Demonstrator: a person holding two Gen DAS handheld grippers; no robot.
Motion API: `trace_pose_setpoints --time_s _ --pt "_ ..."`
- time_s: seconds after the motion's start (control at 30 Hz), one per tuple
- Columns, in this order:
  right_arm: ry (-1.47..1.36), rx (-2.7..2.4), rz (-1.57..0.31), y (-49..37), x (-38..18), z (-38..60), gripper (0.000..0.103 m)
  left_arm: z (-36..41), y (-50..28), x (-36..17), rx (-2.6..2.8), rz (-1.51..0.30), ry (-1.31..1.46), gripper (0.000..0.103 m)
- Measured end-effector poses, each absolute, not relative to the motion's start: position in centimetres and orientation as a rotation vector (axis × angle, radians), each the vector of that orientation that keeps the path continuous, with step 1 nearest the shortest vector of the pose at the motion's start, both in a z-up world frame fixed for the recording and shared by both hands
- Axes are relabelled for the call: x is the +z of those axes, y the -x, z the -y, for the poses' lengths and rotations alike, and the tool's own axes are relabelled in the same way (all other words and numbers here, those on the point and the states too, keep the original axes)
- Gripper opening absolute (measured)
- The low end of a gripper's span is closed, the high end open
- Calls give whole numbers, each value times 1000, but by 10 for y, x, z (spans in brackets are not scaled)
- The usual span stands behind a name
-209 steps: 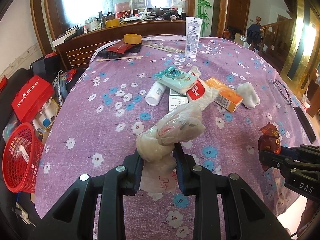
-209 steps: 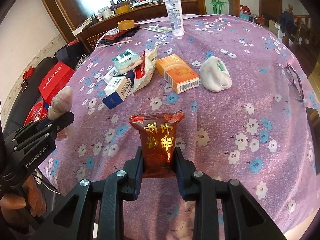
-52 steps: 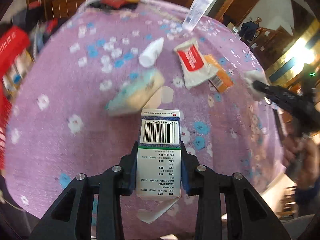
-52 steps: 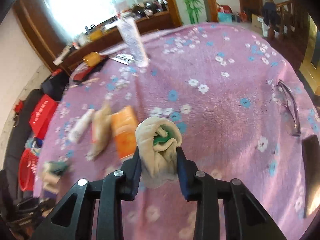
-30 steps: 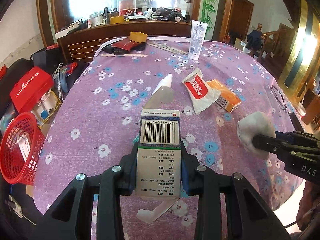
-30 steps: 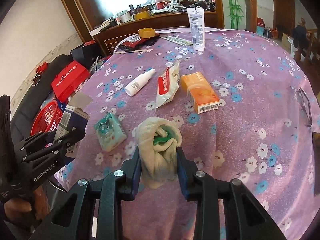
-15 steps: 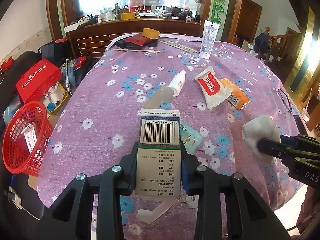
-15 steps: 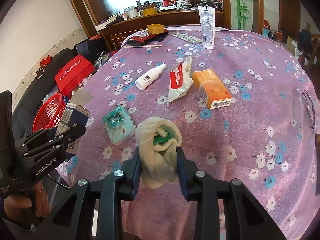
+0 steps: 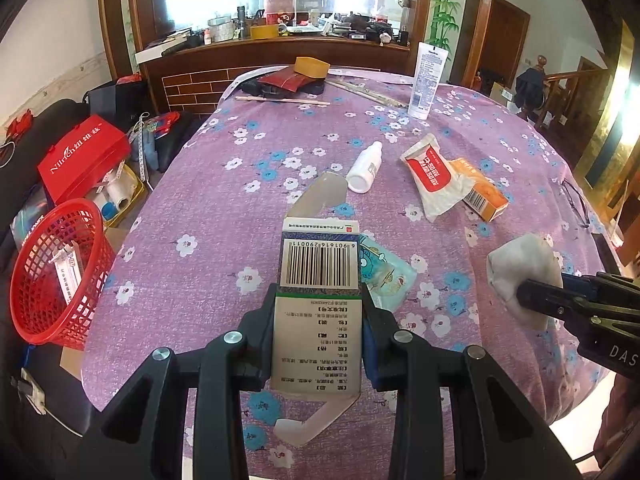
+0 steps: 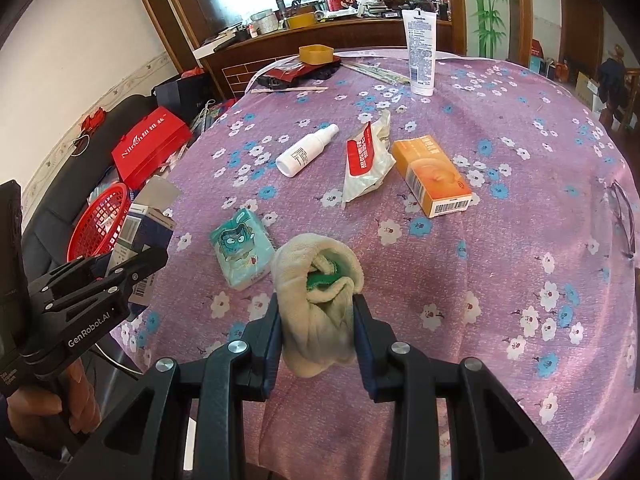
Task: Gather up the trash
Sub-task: 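Lift and hold the medicine box and cloth bundle above the table with both tools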
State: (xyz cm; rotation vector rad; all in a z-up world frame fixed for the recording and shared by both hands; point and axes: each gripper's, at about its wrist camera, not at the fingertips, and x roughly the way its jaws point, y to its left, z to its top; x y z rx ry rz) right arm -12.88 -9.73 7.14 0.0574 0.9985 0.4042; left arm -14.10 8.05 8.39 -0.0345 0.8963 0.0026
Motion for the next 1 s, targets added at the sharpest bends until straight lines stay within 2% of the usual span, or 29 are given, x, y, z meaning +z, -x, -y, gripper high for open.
trace_pose_setpoints --time_s 1.0 --pt "-35 439 -998 122 76 87 35 -92 146 87 50 -897 35 34"
